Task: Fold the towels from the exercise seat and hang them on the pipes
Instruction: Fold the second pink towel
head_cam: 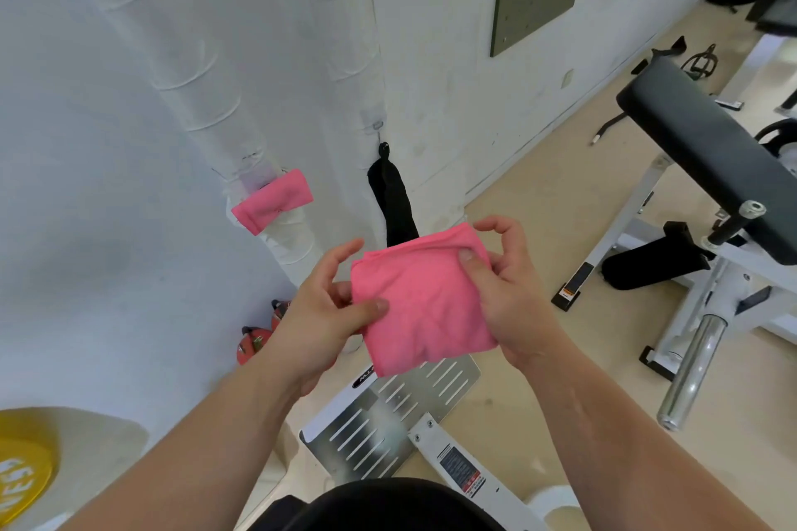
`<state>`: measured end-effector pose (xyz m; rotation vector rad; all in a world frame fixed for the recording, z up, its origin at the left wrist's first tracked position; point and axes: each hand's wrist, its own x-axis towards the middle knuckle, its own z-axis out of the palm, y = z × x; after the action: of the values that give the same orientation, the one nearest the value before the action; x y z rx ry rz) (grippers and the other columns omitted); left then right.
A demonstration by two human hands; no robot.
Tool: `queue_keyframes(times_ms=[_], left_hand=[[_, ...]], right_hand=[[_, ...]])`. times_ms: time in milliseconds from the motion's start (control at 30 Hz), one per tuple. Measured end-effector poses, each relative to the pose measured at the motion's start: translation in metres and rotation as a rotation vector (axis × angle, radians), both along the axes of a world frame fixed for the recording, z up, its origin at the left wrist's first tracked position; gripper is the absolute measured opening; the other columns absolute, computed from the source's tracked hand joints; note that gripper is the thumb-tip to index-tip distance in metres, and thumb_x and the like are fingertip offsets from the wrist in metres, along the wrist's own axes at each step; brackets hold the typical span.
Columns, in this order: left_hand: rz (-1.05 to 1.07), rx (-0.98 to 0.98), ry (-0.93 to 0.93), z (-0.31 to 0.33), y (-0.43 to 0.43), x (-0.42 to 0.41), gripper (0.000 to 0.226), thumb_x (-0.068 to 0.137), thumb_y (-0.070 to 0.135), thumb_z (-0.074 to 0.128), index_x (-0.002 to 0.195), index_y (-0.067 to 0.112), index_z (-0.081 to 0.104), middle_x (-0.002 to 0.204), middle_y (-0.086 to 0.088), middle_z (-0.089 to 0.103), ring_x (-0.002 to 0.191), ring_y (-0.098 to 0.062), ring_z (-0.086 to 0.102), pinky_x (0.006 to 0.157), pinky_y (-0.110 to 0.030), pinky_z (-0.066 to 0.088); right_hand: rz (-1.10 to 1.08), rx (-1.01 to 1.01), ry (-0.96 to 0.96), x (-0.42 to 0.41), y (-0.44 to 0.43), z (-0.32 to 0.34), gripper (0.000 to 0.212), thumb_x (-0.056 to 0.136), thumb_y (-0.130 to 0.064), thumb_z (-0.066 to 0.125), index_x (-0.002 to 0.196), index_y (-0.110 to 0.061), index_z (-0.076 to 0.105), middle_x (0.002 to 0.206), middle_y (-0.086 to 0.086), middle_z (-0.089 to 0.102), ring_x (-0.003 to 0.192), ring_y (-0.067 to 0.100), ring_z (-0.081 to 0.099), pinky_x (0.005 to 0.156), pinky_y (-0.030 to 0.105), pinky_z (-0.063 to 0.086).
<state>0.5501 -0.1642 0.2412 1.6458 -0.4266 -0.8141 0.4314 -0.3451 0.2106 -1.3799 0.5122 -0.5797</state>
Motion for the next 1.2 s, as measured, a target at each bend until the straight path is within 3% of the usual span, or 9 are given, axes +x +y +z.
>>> queue_keyframes(times_ms=[100,300,400,533,633,700,833,1033,1200], left_hand=[[0.139,-0.05,-0.038,0.0,-0.003,-0.005,0.056,0.1,0.006,0.059,0.142,0.039,0.043,0.061,0.003,0.061,0.053,-0.008,0.059,0.052,-0.021,0.05],[0.377,-0.104,-0.106,-0.002,-0.011,-0.007,0.038,0.101,0.009,0.052,0.109,0.046,0.059,0.072,-0.013,0.048,0.063,-0.028,0.038,0.059,-0.041,0.036],[0.396,-0.111,-0.104,0.003,-0.011,-0.007,0.029,0.103,0.007,0.047,0.089,0.029,0.057,0.065,-0.012,0.045,0.056,-0.024,0.032,0.052,-0.033,0.03],[0.416,-0.106,-0.233,0.016,-0.008,0.002,0.042,0.095,-0.007,0.045,0.069,0.019,0.064,0.071,0.005,0.058,0.061,-0.013,0.044,0.052,-0.023,0.036],[0.363,-0.107,-0.288,0.032,-0.002,0.013,0.037,0.095,-0.003,0.055,0.077,0.022,0.076,0.084,0.014,0.072,0.075,-0.001,0.06,0.064,-0.011,0.045],[0.236,-0.115,-0.31,0.042,0.006,0.023,0.026,0.088,0.009,0.073,0.096,0.033,0.078,0.104,0.016,0.073,0.093,-0.004,0.066,0.073,-0.016,0.05],[0.073,0.014,-0.607,0.066,0.021,0.051,0.075,0.058,0.027,0.086,0.125,0.049,0.062,0.128,0.025,0.058,0.116,0.009,0.054,0.092,-0.011,0.044],[0.072,0.087,-0.947,0.119,0.046,0.115,0.074,0.062,0.027,0.078,0.132,0.041,0.059,0.101,0.013,0.055,0.099,0.008,0.053,0.08,-0.001,0.035],[0.039,0.083,-1.05,0.177,0.076,0.173,0.059,0.053,0.055,0.054,0.106,0.041,0.076,0.09,0.007,0.068,0.085,-0.004,0.064,0.079,-0.015,0.047]], right_hand=[[-0.051,-0.013,0.033,0.0,0.002,-0.003,0.024,0.103,-0.017,0.05,0.109,-0.041,0.046,0.073,0.02,0.052,0.067,0.027,0.046,0.061,0.041,0.04],[-0.026,-0.102,0.009,-0.001,0.012,0.001,0.029,0.1,-0.001,0.045,0.089,-0.026,0.053,0.072,0.022,0.045,0.065,0.023,0.037,0.059,0.034,0.031],[0.023,-0.225,0.035,0.002,0.011,0.009,0.04,0.089,0.009,0.043,0.071,-0.021,0.065,0.071,-0.013,0.059,0.069,0.005,0.049,0.064,0.018,0.038],[0.273,-0.172,0.158,0.008,0.01,0.028,0.033,0.096,-0.006,0.062,0.112,-0.033,0.074,0.113,-0.023,0.068,0.101,-0.004,0.063,0.084,0.016,0.053],[0.285,-0.215,0.18,0.02,0.008,0.039,0.052,0.088,-0.011,0.076,0.13,-0.039,0.064,0.129,-0.017,0.061,0.107,-0.007,0.063,0.087,0.02,0.056],[0.23,-0.261,0.161,0.031,0.008,0.051,0.063,0.083,-0.013,0.081,0.136,-0.039,0.059,0.133,-0.018,0.059,0.114,-0.003,0.062,0.095,0.026,0.056],[0.234,-0.373,0.105,0.056,0.011,0.085,0.077,0.077,-0.014,0.086,0.14,-0.043,0.054,0.133,-0.02,0.058,0.118,0.001,0.061,0.096,0.03,0.056],[0.209,-0.694,0.137,0.11,0.028,0.15,0.086,0.072,-0.016,0.089,0.145,-0.038,0.05,0.129,-0.016,0.06,0.114,-0.002,0.06,0.097,0.02,0.049],[0.103,-1.008,0.113,0.166,0.059,0.207,0.056,0.071,-0.022,0.087,0.122,-0.034,0.068,0.107,-0.014,0.067,0.1,-0.004,0.058,0.089,0.013,0.044]])
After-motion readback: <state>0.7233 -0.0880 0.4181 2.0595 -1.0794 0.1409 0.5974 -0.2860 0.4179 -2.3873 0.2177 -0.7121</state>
